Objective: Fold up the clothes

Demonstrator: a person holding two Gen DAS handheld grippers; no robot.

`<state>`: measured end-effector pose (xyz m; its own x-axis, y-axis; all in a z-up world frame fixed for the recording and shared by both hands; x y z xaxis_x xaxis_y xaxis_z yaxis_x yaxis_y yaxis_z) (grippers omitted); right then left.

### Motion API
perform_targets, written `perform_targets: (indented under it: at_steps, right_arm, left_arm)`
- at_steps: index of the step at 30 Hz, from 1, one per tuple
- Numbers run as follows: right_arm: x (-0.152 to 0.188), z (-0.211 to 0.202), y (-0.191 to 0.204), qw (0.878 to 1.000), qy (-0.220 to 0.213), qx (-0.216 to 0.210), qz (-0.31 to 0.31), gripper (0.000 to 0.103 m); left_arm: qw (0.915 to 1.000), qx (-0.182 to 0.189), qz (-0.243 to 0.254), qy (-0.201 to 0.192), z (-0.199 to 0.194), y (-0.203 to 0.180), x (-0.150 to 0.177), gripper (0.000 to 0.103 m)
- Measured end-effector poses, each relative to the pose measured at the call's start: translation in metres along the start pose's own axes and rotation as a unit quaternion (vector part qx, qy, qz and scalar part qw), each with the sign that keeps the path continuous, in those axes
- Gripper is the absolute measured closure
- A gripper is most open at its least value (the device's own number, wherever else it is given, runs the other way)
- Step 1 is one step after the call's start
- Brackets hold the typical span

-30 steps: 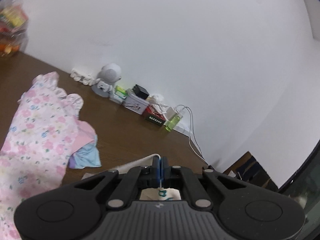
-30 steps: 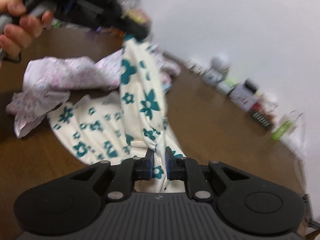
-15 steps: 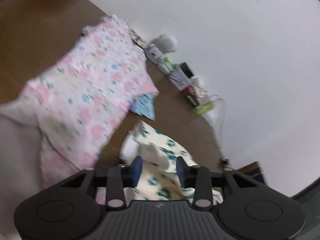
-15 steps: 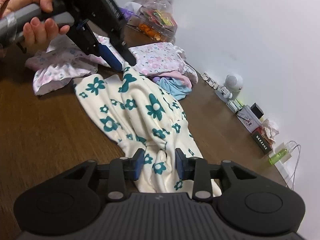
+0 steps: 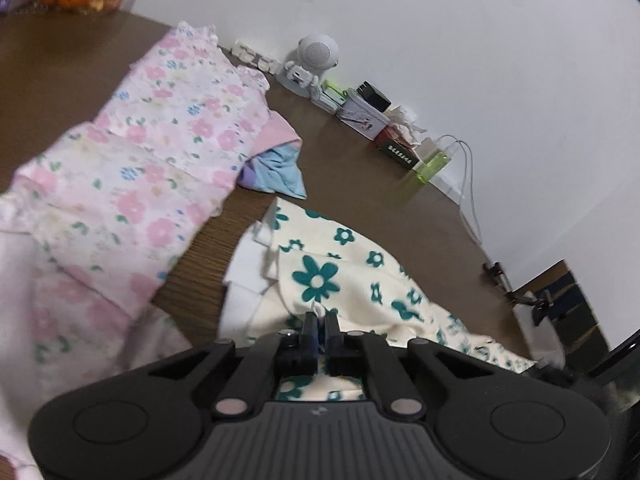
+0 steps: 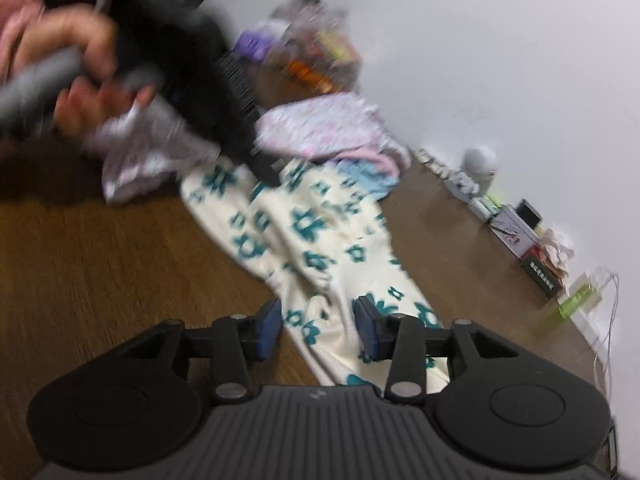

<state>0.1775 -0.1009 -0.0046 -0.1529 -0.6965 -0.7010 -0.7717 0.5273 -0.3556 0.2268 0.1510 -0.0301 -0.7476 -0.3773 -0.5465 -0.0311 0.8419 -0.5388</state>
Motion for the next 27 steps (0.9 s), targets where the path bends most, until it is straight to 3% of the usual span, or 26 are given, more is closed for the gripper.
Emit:
perform_targets:
  at_steps: [2, 4, 5, 8, 11, 13, 16, 21, 23, 25, 27]
  right_arm:
    - [-0.003, -0.010, -0.019, 0.998, -0.015, -0.002, 0.055, 0.066]
    - [-0.002, -0.011, -0.035, 0.995, -0.012, -0.006, 0.094, 0.083]
    - [-0.001, -0.008, -0.039, 0.995, -0.003, -0.006, 0.101, 0.085]
    - [0.009, 0.012, -0.033, 0.995, 0.044, -0.007, 0.094, 0.086]
    - [0.015, 0.016, -0.032, 0.994, 0.039, -0.010, 0.104, 0.086]
    - [0.016, 0.012, -0.035, 0.994, 0.033, -0.010, 0.108, 0.085]
    - [0.018, -0.004, -0.044, 0.992, 0.009, 0.001, 0.122, 0.083]
    - [0.025, -0.011, -0.063, 0.986, 0.002, 0.025, 0.162, 0.073]
    - [0.033, -0.011, -0.067, 0.984, 0.007, 0.030, 0.175, 0.072]
    - [0.043, -0.014, -0.072, 0.982, 0.012, 0.037, 0.185, 0.068]
    - [0.055, -0.015, -0.080, 0.979, 0.022, 0.046, 0.196, 0.068]
  left_arm:
    - [0.9999, -0.006, 0.008, -0.010, -0.007, -0.001, 0.000, 0.101]
    - [0.9994, -0.015, 0.015, -0.027, -0.014, -0.005, -0.001, 0.101]
    - [0.9990, -0.020, 0.019, -0.035, -0.017, -0.008, -0.001, 0.100]
    - [0.9962, -0.053, 0.027, -0.063, -0.027, -0.016, -0.004, 0.098]
    - [0.9914, -0.078, 0.027, -0.101, -0.041, -0.025, -0.005, 0.089]
    - [0.9900, -0.055, 0.055, -0.117, -0.050, -0.041, -0.003, 0.086]
    - [0.9878, -0.012, 0.117, -0.102, -0.045, -0.079, 0.004, 0.071]
    - [0.9684, -0.012, 0.241, -0.065, 0.004, -0.154, 0.021, 0.071]
    - [0.9569, -0.033, 0.285, -0.046, 0.027, -0.173, 0.034, 0.075]
    - [0.9461, -0.076, 0.313, -0.030, 0.049, -0.178, 0.046, 0.091]
    - [0.9450, -0.104, 0.310, -0.019, 0.058, -0.167, 0.052, 0.092]
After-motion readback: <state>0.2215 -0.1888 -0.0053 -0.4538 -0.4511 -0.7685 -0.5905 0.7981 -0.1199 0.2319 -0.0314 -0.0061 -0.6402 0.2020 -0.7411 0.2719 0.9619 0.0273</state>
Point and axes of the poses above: each gripper's, at about its wrist camera, not at the fingertips, and z roughly the way its jaws point, y to its left, x to its underside, the point moved 2 cm from there along z, roughly the way its jaws point, and after that the axes turned 5 degrees about y, right-handed, at the moved point
